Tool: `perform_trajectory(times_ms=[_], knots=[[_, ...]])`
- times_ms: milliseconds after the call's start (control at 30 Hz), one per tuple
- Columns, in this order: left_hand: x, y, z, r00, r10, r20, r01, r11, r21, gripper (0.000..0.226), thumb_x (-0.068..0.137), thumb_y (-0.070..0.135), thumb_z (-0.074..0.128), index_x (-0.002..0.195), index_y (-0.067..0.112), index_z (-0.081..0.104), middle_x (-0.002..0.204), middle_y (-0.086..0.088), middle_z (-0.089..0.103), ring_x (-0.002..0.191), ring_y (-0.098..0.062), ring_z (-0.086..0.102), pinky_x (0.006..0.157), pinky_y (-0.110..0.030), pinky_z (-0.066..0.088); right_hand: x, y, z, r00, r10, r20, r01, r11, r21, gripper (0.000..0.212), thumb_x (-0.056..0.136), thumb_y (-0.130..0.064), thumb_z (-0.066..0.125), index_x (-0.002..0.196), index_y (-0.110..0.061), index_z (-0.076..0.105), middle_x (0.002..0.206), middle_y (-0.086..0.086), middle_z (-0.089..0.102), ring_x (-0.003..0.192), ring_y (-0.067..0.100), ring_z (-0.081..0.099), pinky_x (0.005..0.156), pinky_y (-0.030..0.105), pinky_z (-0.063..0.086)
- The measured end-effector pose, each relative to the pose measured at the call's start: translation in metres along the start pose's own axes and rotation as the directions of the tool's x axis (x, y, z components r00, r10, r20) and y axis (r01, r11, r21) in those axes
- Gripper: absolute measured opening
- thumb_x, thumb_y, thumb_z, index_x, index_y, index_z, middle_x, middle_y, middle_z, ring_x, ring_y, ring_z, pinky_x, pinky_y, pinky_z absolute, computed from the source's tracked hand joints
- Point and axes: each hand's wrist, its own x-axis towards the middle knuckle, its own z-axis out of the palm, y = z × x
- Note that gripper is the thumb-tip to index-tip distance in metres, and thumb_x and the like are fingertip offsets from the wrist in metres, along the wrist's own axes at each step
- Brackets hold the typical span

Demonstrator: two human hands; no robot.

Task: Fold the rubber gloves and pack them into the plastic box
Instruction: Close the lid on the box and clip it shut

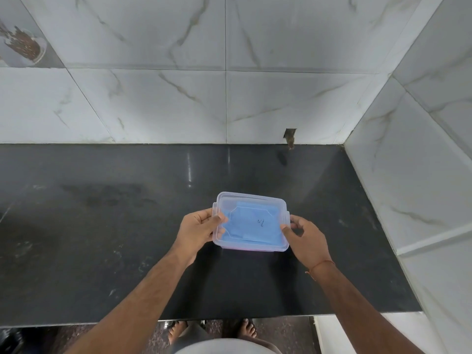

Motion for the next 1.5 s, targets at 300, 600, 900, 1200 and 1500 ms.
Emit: perform_trajectory(times_ms=[300,600,900,1200,1500], knots=[[-0.003,0.002,0.008,0.946,0.234,-0.226,-0.093,0.859,0.503,0.038,0.091,0.046,0.086,0.121,0.023,0.085,0.102,0.005,0.071,0.093,-0.018,0.074,0.085,-0.042,0.069,0.004,0.004,0.002,0.999,0.031,0.018,-0.033,0.989,0.145,0.021,0.096,-0.036,0.076,0.117,-0.033,0.076,0.104,-0.019,0.076,0.097,0.005,0.073,0.095,0.03,0.057],[0.005,0.006,0.002,0.98,-0.005,-0.197,0.067,0.948,0.31,0.065,0.095,0.037,0.085,0.152,0.014,0.063,0.133,-0.002,0.074,0.121,-0.026,0.074,0.102,-0.054,0.064,0.01,0.011,0.0,0.967,0.21,0.144,-0.25,0.895,0.371,0.025,0.088,-0.037,0.086,0.107,-0.021,0.078,0.088,-0.008,0.083,0.083,0.017,0.074,0.069,0.033,0.057],[0.012,0.008,-0.005,0.949,-0.309,0.065,0.295,0.941,0.163,0.043,0.104,0.046,0.07,0.127,0.011,0.076,0.117,-0.007,0.084,0.109,-0.027,0.081,0.109,-0.049,0.061,0.018,0.022,-0.004,0.822,0.354,0.447,-0.551,0.693,0.465,0.071,0.077,-0.041,0.093,0.136,-0.017,0.061,0.126,0.003,0.076,0.121,0.024,0.067,0.107,0.061,0.051],[0.012,0.01,-0.002,0.96,-0.281,-0.015,0.281,0.955,0.096,0.04,0.099,0.036,0.078,0.127,0.009,0.073,0.123,-0.008,0.081,0.11,-0.026,0.081,0.103,-0.052,0.064,0.025,0.023,-0.006,0.789,0.283,0.546,-0.565,0.684,0.462,0.078,0.063,-0.046,0.096,0.13,-0.015,0.071,0.117,0.006,0.081,0.11,0.028,0.078,0.095,0.05,0.058],[0.008,0.016,0.001,0.987,-0.049,-0.155,0.097,0.941,0.324,0.031,0.092,0.027,0.089,0.115,0.01,0.077,0.109,-0.006,0.083,0.097,-0.025,0.083,0.086,-0.052,0.07,0.023,0.008,-0.012,0.862,0.298,0.411,-0.477,0.752,0.455,0.039,0.084,-0.024,0.09,0.116,-0.012,0.074,0.103,0.007,0.084,0.101,0.031,0.08,0.093,0.049,0.063]])
